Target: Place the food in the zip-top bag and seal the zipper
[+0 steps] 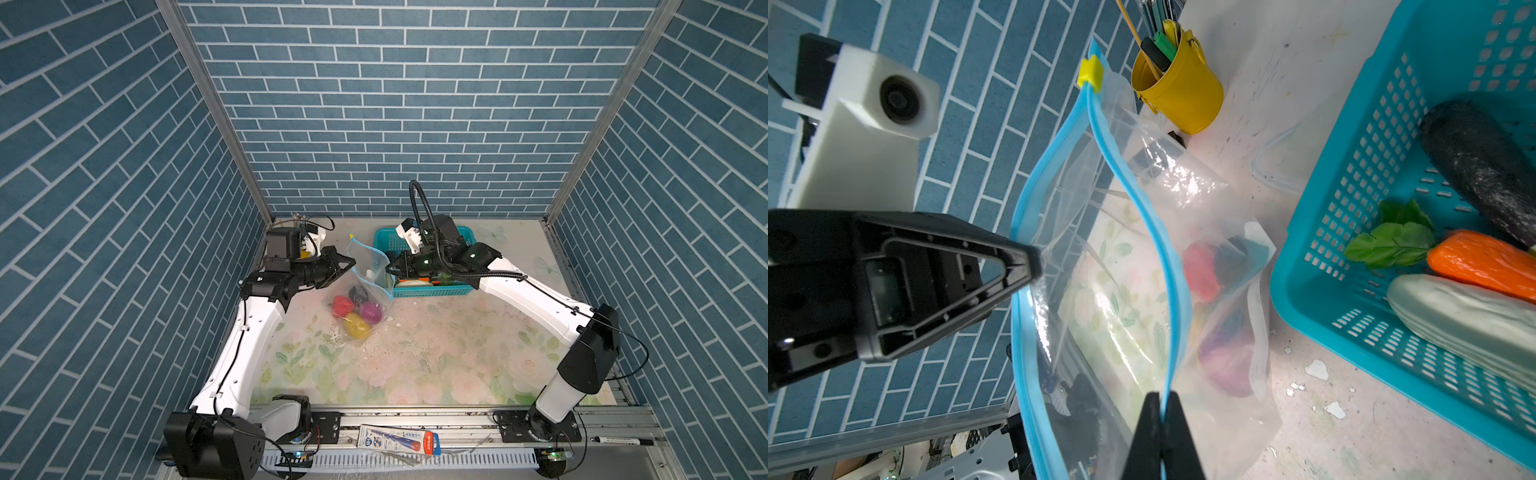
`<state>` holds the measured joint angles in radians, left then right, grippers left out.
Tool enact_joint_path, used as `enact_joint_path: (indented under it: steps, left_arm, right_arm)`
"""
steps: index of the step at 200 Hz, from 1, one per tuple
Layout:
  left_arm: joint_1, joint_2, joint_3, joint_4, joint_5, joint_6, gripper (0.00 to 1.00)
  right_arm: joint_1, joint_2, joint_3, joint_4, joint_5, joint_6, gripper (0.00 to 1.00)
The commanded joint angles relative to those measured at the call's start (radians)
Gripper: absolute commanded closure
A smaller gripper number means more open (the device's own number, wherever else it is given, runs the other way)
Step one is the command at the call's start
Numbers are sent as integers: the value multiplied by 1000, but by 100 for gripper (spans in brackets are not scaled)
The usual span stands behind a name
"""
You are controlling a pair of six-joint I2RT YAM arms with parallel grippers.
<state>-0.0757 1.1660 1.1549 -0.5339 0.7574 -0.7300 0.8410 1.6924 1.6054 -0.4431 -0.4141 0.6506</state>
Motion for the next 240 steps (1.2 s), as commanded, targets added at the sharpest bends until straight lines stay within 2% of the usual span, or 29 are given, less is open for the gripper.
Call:
enact_joint_path:
  steps: [1,64,124,177,240]
  left_arm:
    - [23,-23,23,0,15,3,100]
    - [35,-3,33,-20,26,25,100]
    - [34,9,-21,48,62,0,100]
    - [-35,22,-83,98,57,-17,100]
    - [-68,34,-90,115,49,-19,100]
  right_arm:
    - [10,-33,56,-5,15,-34,100]
    - [31,-29,35,18,11,-16,99]
    - [37,-68,-60,61,52,5,95]
    - [41,-112,-138,76,83,33,94]
    - [65,-203,-270,97,138,73,92]
